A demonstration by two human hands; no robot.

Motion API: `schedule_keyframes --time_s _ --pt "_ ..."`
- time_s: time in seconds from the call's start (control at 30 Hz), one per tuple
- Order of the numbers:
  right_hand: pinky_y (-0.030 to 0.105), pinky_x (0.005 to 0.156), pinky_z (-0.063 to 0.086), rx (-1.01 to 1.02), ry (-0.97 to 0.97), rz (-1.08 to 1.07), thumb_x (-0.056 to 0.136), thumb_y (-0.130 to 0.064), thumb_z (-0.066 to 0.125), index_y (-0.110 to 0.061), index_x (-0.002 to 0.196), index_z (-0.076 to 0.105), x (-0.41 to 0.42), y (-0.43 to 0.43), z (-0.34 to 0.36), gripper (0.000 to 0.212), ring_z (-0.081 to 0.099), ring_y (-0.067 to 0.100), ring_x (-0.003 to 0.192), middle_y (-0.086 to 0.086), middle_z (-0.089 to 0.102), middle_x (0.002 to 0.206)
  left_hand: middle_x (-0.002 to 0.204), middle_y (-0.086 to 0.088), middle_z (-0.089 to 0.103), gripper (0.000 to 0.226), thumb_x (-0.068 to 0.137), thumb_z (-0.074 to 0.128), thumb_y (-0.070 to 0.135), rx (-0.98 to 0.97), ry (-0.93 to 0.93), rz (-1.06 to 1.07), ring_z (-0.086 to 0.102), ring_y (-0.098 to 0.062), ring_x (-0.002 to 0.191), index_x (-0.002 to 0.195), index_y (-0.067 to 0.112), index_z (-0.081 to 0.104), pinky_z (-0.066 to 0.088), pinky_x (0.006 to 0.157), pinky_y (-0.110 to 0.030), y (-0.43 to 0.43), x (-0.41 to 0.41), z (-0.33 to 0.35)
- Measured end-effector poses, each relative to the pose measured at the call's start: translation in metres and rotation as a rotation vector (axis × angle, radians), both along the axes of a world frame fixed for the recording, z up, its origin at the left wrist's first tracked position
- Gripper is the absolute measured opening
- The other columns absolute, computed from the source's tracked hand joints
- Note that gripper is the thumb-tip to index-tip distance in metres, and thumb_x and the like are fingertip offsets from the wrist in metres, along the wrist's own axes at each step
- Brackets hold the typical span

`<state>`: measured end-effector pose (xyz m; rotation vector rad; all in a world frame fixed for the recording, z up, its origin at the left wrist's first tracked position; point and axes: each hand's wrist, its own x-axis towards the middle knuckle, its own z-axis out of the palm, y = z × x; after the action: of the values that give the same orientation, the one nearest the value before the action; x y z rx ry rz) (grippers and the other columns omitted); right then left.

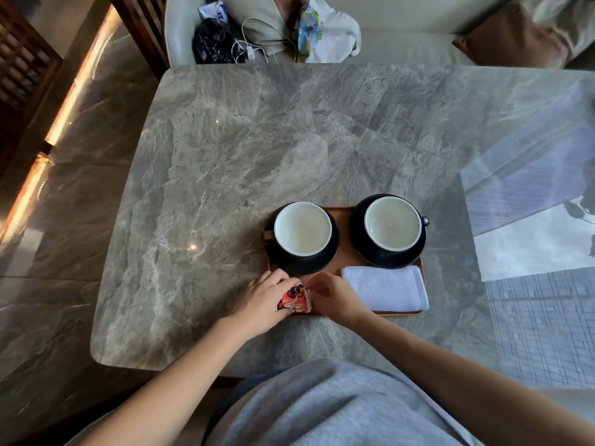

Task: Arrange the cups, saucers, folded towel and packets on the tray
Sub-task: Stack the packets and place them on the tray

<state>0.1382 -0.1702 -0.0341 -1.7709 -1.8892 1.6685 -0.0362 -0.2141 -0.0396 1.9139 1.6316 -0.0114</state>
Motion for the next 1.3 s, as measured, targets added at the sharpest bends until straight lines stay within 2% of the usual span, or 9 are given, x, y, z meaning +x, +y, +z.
schedule_keyframes --time_s 0.1,0.2,0.37,0.53,0.73,0.9,1.0,1.1,1.3 --pt "0.028 0.068 0.056 -0.281 0.188 -0.213 0.095 -0.018 0.048 -0.002 0.109 0.059 0.006 0.002 0.012 0.024 0.067 0.017 0.077 0.008 0.068 0.09 0.127 0.006 0.043 0.063 0.083 0.062 0.029 0.002 0.046 -0.056 0.041 -0.016 0.117 0.14 0.026 0.035 0.039 0.095 -0.038 0.002 0.0 0.002" --pt "0.025 0.069 0.055 -0.568 0.311 -0.37 0.096 -0.042 0.044 -0.012 0.11 0.058 0.013 0.001 0.02 0.036 0.069 0.015 0.091 0.006 0.07 0.107 0.133 0.005 0.042 0.069 0.082 0.063 0.029 0.021 0.067 -0.066 0.04 -0.018 0.122 0.142 0.023 0.029 0.035 0.1 -0.038 0.001 0.002 0.001" --pt "0.026 0.082 0.05 -0.742 0.39 -0.311 0.09 -0.06 0.043 -0.027 0.073 0.077 0.014 -0.002 0.028 0.051 0.071 0.007 0.088 -0.008 0.077 0.087 0.125 0.008 0.045 0.058 0.082 0.06 0.03 0.077 0.069 -0.083 0.042 -0.015 0.118 0.135 0.029 0.035 0.031 0.097 -0.033 -0.004 0.002 -0.001" --pt "0.027 0.087 0.049 -0.762 0.412 -0.352 0.091 -0.058 0.043 -0.022 0.089 0.063 0.007 -0.003 0.038 0.041 0.066 0.012 0.1 0.0 0.074 0.098 0.124 0.008 0.045 0.057 0.082 0.06 0.028 0.091 0.05 -0.079 0.042 -0.015 0.118 0.133 0.035 0.037 0.033 0.098 -0.036 -0.006 0.0 0.001" --pt "0.026 0.089 0.047 -0.765 0.419 -0.338 0.093 -0.055 0.04 -0.022 0.089 0.061 0.005 -0.002 0.047 0.039 0.063 0.01 0.099 -0.002 0.069 0.101 0.123 0.008 0.046 0.056 0.083 0.059 0.03 0.096 0.071 -0.061 0.043 -0.015 0.117 0.134 0.035 0.037 0.031 0.1 -0.035 -0.006 -0.002 0.004" --pt "0.03 0.103 0.038 -0.763 0.384 -0.306 0.094 -0.054 0.038 -0.023 0.093 0.06 0.004 -0.003 0.047 0.038 0.059 0.008 0.102 -0.002 0.066 0.103 0.125 0.009 0.046 0.058 0.084 0.058 0.03 0.099 0.084 -0.055 0.042 -0.014 0.118 0.136 0.033 0.035 0.03 0.101 -0.034 -0.006 -0.001 0.005" --pt "0.034 0.114 0.03 -0.776 0.371 -0.284 0.095 -0.054 0.036 -0.017 0.115 0.057 0.003 -0.006 0.049 0.047 0.053 0.013 0.117 0.003 0.061 0.122 0.126 0.01 0.047 0.058 0.083 0.058 0.03 0.096 0.092 -0.041 0.042 -0.014 0.119 0.137 0.031 0.036 0.03 0.1 -0.033 -0.005 -0.001 0.005" --pt "0.036 0.116 0.026 -0.765 0.358 -0.25 0.096 -0.052 0.033 -0.013 0.137 0.044 0.001 -0.006 0.056 0.058 0.043 0.017 0.133 0.009 0.05 0.14 0.126 0.009 0.047 0.058 0.082 0.058 0.029 0.09 0.099 -0.046 0.042 -0.015 0.12 0.136 0.03 0.036 0.03 0.1 -0.033 -0.005 -0.001 0.005" --pt "0.033 0.112 0.03 -0.708 0.355 -0.253 0.097 -0.049 0.032 -0.012 0.132 0.051 0.0 -0.007 0.062 0.054 0.05 0.016 0.126 0.007 0.057 0.134 0.122 0.006 0.045 0.056 0.081 0.059 0.029 0.074 0.114 -0.056 0.043 -0.017 0.115 0.133 0.03 0.038 0.032 0.097 -0.033 -0.004 0.001 0.006"
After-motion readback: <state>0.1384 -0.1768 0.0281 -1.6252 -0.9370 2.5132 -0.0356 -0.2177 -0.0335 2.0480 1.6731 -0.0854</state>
